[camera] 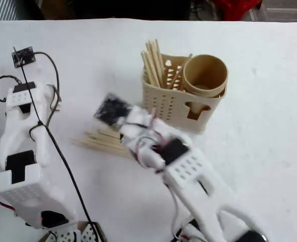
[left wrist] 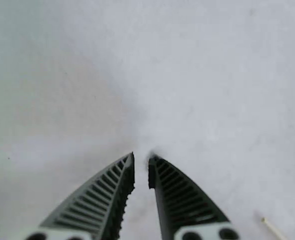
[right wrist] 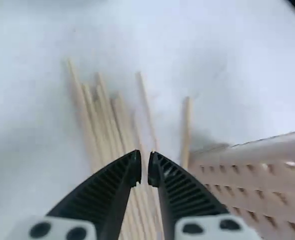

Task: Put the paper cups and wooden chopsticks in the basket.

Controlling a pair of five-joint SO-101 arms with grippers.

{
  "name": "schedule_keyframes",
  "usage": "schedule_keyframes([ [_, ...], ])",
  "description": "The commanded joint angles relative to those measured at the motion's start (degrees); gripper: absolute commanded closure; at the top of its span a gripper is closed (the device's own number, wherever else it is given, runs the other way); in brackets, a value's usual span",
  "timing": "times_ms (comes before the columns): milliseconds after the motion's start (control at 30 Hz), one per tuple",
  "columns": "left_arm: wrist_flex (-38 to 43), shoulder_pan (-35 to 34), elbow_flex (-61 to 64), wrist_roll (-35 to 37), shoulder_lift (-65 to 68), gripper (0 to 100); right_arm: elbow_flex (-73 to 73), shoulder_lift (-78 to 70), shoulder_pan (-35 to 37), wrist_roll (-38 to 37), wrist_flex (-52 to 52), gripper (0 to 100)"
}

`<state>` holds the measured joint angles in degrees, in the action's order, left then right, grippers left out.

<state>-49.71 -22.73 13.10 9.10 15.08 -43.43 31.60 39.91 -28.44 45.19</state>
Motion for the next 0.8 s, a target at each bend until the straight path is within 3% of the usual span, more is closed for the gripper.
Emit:
schedule_keyframes([
  [0, 0.8, -0.7, -0.4, -0.7, -0.3, 93, 1.1, -13.7, 4.0, -5.6, -1.4, 95.3],
  [300, 1.4, -1.9, -0.4, -0.7, -0.3, 93, 1.0, -26.4, 4.9, -13.5, -4.0, 95.3],
  [767, 1.0, -2.0, -0.3, -0.7, -0.3, 93, 2.0, -30.5, 4.7, -13.6, -6.5, 96.1],
])
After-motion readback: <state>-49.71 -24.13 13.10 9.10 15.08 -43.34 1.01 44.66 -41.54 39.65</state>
